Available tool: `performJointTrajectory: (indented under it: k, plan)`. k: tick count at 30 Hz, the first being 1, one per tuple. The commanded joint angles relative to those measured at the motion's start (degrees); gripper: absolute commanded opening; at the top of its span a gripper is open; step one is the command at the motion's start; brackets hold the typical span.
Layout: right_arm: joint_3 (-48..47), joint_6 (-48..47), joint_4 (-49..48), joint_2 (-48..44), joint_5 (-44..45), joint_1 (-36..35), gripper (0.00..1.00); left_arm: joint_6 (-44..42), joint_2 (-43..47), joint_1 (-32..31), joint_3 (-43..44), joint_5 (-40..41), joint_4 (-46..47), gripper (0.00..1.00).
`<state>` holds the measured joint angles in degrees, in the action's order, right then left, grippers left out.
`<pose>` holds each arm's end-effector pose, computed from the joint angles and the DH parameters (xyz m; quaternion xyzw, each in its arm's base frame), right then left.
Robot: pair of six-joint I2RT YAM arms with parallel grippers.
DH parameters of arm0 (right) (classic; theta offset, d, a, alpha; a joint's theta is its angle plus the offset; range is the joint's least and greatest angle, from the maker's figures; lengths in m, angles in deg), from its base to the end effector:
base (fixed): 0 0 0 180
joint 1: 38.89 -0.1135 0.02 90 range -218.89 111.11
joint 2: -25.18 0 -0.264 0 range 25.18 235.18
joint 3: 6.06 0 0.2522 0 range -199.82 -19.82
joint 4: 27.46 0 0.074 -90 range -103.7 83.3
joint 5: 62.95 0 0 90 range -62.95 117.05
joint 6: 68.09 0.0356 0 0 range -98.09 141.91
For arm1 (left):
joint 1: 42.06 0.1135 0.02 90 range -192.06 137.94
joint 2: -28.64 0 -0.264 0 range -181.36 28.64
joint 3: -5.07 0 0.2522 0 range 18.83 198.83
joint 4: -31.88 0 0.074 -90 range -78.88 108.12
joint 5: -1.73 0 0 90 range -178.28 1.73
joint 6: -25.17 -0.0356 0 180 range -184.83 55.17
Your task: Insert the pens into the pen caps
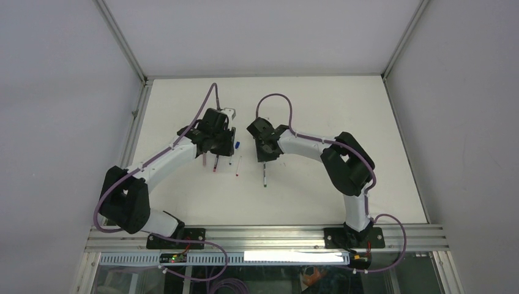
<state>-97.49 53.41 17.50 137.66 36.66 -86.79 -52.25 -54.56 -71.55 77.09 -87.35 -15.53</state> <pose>0.2730 0.2933 0.1672 -0.1218 0.9672 0.0692 0.2117 0.2556 -0.1439 0.2332 0.1394 0.9525 -0.0899 0.2554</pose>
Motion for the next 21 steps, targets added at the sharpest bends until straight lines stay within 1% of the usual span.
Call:
performJointTrajectory:
  k: [1, 2, 5, 7, 9, 13, 15, 18, 21]
  plan:
    - [-1.9, 1.3, 1.6, 1.5, 3.7, -0.9, 0.27, 1.7, 3.2, 0.5, -1.5, -1.4, 2.1, 0.33]
    - [-2.0, 1.2, 2.1, 1.6, 4.3, -1.1, 0.25, 1.8, 3.6, 0.5, -1.7, -1.2, 2.2, 0.33]
    - [-2.0, 0.7, 3.7, 1.8, 6.5, -1.9, 0.14, 2.5, 5.2, 0.5, -3.0, -1.1, 2.8, 0.33]
    - [-1.7, 0.5, 4.3, 1.9, 7.4, -2.2, 0.04, 2.9, 6.2, 0.5, -4.1, -1.2, 3.3, 0.34]
    - [-1.0, 0.5, 4.2, 1.9, 7.4, -2.4, 0.00, 3.2, 7.3, 0.5, -5.1, -1.2, 3.9, 0.34]
    - [0.0, 0.0, 2.6, 0.7, 6.7, -2.4, 0.00, 3.4, 10.2, 0.5, -7.8, -1.2, 6.4, 0.33]
    - [0.6, -0.3, 1.1, -1.2, 7.4, -2.4, 0.00, 3.1, 11.8, 0.5, -10.0, -2.5, 9.7, 0.33]
    - [1.9, -1.4, -2.6, -5.4, 8.8, -2.5, 0.00, 3.3, 14.4, 0.5, -15.0, -8.6, 18.2, 0.34]
    - [2.8, -2.5, -7.0, -10.0, 9.3, -2.5, 0.00, 4.4, 15.7, 0.5, -20.3, -16.1, 28.4, 0.37]
